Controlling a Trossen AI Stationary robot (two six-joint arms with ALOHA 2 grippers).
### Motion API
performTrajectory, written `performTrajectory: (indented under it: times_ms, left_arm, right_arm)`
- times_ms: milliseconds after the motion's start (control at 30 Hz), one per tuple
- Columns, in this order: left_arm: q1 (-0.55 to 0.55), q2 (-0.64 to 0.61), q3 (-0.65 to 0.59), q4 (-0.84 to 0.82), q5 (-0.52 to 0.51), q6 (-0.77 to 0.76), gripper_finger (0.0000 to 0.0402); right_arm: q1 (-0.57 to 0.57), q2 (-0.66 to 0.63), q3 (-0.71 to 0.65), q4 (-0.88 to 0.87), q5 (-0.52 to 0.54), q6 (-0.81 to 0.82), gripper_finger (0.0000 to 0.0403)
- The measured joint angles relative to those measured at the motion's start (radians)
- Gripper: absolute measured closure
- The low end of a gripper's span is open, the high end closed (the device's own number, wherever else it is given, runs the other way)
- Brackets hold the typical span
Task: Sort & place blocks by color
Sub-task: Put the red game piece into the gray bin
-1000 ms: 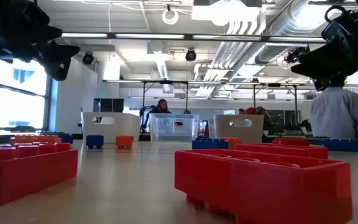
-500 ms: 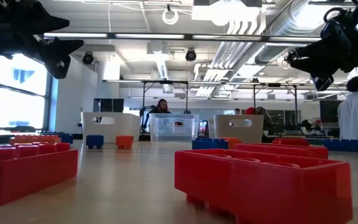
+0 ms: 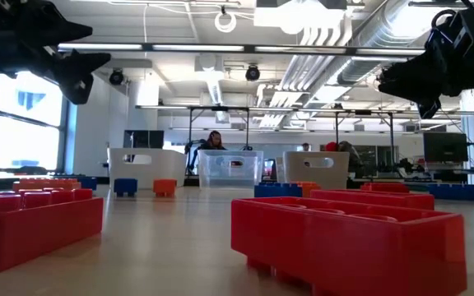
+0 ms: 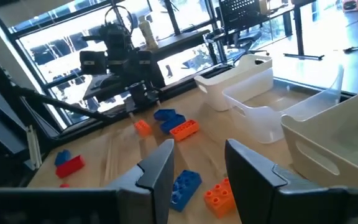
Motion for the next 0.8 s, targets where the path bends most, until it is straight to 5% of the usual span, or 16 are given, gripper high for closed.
performTrajectory:
  times_ms: [367, 800]
  left_arm:
    - [0.0, 0.0, 0.0, 0.0, -0.097, -0.029, 0.0204]
    - [0.0, 0.0, 0.0, 0.0, -0.098, -0.054, 0.0204]
  right_arm:
    - [0.0, 0.0, 0.003, 0.224, 0.029, -0.237, 0.0271]
    - [0.0, 0.091, 0.217, 0.0, 0.141, -0.266, 0.019]
